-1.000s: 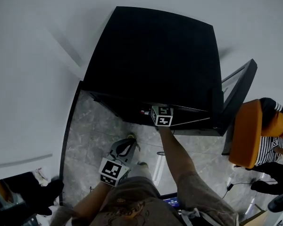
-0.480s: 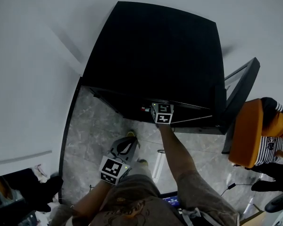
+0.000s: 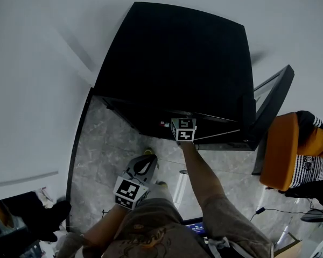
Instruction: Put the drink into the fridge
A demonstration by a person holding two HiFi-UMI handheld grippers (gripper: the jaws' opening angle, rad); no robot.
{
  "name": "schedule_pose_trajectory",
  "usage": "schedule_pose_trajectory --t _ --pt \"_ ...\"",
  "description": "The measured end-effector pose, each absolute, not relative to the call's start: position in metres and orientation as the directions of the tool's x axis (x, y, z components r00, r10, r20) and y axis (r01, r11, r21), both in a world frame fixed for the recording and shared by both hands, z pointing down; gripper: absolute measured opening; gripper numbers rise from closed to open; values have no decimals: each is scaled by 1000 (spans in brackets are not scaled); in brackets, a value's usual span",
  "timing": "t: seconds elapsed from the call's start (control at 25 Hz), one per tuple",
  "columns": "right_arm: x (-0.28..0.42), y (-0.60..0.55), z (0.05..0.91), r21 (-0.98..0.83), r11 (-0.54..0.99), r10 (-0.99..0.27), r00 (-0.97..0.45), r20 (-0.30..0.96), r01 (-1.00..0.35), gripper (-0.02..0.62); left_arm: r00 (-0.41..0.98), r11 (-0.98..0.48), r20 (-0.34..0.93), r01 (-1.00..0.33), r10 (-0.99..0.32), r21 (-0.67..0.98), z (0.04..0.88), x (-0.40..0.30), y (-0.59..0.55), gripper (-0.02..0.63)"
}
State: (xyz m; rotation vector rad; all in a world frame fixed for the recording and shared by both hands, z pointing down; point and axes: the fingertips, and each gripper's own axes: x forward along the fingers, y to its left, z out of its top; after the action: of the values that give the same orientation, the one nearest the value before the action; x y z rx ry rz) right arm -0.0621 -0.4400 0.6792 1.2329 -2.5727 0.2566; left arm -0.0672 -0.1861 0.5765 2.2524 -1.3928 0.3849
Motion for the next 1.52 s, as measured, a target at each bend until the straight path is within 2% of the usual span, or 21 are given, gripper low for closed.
schedule_pose_trajectory --t 0.72,1.24,1.28,1.36,1.52 --pt "-43 -418 678 -64 588 -728 -563 391 -806 310 462 -394 445 -887 -768 240 563 -61 -185 5" --pt "-34 -360 630 -135 656 -663 -652 368 -743 304 476 -410 394 -879 -786 245 523 -54 -182 5" --pt "-34 -354 625 -142 659 -657 -658 368 -738 291 475 -409 393 -879 -788 244 520 -55 -181 5" --pt "-33 -341 614 -165 664 -644 -670 369 -730 198 472 -410 395 -881 -788 235 514 -55 -179 5" --pt "-26 -318 582 -217 672 -624 -699 349 -708 76 492 -440 411 -871 -767 221 501 -51 -177 5"
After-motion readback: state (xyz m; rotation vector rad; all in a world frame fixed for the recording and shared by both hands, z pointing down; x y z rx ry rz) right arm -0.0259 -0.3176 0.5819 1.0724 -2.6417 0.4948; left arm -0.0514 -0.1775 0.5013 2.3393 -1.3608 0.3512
